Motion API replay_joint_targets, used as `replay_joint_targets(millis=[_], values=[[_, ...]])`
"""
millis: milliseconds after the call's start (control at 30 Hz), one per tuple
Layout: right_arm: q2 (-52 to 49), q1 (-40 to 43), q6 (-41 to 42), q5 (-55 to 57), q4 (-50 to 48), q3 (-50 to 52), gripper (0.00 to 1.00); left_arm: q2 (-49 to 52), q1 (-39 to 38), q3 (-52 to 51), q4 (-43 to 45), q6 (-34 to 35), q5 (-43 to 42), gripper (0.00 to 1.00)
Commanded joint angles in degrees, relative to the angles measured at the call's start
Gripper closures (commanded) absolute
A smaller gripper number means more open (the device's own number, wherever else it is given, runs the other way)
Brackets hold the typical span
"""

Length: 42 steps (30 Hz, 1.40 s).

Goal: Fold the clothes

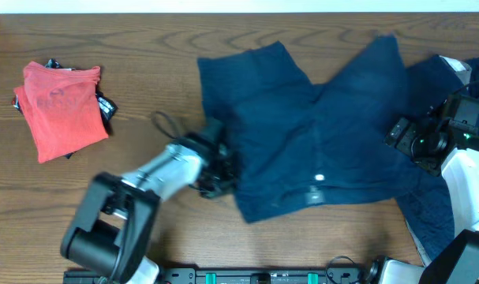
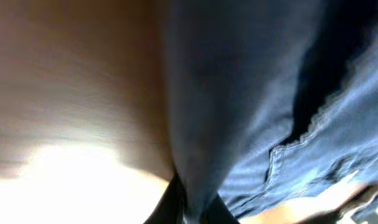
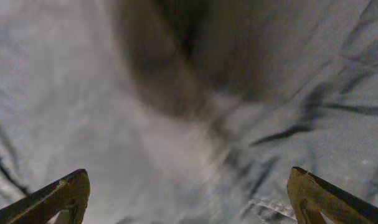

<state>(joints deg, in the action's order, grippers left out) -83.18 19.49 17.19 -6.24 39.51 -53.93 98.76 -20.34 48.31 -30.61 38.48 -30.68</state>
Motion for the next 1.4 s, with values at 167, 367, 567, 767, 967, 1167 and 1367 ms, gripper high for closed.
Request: replay_joint_targets(millis=[167, 367, 567, 767, 967, 1167, 1367], values=[[0.6, 0.3, -1.6, -4.3, 0.4, -0.4, 0.01, 0.4, 24.6, 15.1, -2.1, -14.9, 6.5, 0.94], [0.6, 0.3, -3.1, -7.8, 0.5, -0.4, 0.01, 0.4, 32.2, 31.6, -1.9, -14.9, 6.5, 0.94], [0.6, 0.3, -4.3, -10.1, 0.3, -0.4, 0.01, 0.4, 33.0, 38.4, -6.7, -14.9, 6.5, 0.34], [0.6, -0.4, -5.3, -12.0, 0.0, -0.4, 0.01, 0.5, 31.3, 38.0, -21.2, -14.9, 6.6, 0.02], [0.6, -2.7, -7.0, -12.7, -0.6, -0.4, 0.02, 0.5, 27.7, 36.9, -38.0, -14.5, 7.3, 0.02], [0.6, -5.7, -7.0, -12.6, -2.3, -0.4, 0.01, 0.5, 21.2, 30.5, -41.6, -6.4, 7.3, 0.02], [0.6, -6.8, -7.0, -11.6, -2.7, -0.4, 0.01, -0.1, 12.6, 19.0, -34.1, 6.0, 7.1, 0.02]])
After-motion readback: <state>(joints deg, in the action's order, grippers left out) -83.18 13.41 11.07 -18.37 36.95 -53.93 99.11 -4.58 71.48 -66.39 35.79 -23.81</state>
